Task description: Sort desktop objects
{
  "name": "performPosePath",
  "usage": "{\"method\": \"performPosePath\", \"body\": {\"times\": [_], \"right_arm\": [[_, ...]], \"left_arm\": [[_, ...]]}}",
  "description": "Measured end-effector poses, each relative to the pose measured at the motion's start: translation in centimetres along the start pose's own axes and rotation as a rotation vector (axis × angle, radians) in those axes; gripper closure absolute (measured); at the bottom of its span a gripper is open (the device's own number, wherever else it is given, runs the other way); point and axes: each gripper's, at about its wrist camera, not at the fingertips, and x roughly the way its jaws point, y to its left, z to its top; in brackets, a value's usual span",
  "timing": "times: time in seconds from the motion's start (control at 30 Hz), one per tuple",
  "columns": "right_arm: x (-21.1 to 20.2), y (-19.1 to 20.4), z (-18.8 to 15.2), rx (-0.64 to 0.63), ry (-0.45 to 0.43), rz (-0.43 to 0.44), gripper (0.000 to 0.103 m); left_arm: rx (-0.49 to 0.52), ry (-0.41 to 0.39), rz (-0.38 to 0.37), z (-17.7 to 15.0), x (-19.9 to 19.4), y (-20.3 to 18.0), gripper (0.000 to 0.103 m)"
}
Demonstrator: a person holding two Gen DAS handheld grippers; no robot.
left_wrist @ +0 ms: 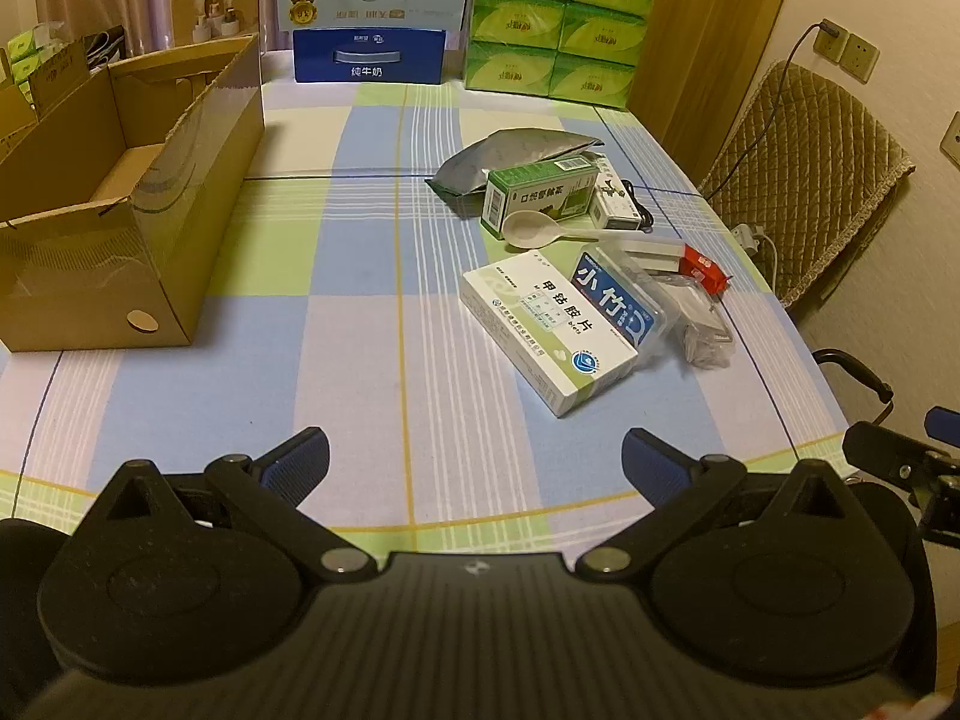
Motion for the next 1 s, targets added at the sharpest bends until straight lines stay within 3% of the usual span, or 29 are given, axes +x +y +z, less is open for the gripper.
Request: {"method": "performPosePath", "body": {"times": [1.0], "right_arm": [[1.2, 0.1, 0.4, -0.023, 0.009, 0.026, 0.002]], "left_arm": [[-0.002, 0.009, -0.01, -0.4, 0.3, 0.1, 0.001]]}}
